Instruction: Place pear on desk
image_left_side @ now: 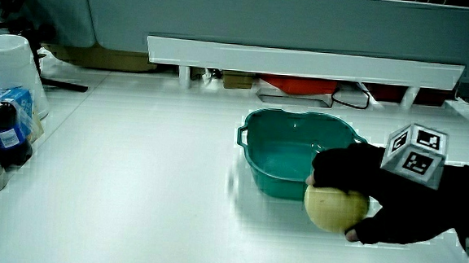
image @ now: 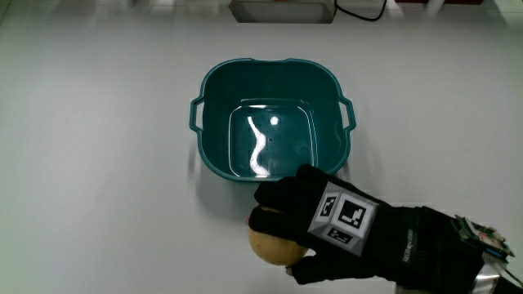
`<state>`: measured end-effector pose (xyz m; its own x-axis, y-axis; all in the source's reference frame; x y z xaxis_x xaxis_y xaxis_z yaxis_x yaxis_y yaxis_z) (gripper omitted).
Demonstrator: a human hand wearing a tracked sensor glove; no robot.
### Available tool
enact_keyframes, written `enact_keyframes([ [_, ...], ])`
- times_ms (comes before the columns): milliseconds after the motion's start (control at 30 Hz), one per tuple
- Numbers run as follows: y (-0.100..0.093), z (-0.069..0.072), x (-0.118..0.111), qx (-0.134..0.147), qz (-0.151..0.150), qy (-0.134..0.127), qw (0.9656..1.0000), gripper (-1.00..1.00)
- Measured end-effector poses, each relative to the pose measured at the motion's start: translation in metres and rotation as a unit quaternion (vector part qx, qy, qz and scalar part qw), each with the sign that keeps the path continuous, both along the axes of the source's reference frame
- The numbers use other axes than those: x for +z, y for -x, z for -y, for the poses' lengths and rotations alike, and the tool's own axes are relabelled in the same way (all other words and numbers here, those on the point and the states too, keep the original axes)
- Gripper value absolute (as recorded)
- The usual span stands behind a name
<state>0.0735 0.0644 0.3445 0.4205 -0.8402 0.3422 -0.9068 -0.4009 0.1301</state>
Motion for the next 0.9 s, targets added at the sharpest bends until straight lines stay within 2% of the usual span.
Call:
enact_keyframes([
  [133,0.002,-0.007,0.011,0.002,0.007,-0.002,1.0000,0.00],
  [233,0.003,-0.013,0.021,-0.016,-0.045,-0.012,0.9988,0.00],
  [433,0.008,-0.024,0.039,-0.026,-0.056,-0.001,0.9981,0.00],
  [600,0.013,-0.029,0.050,-0.032,-0.076,0.005,0.9965,0.00],
  [900,0.017,-0.035,0.067,-0.040,-0.095,0.018,0.9946,0.00],
])
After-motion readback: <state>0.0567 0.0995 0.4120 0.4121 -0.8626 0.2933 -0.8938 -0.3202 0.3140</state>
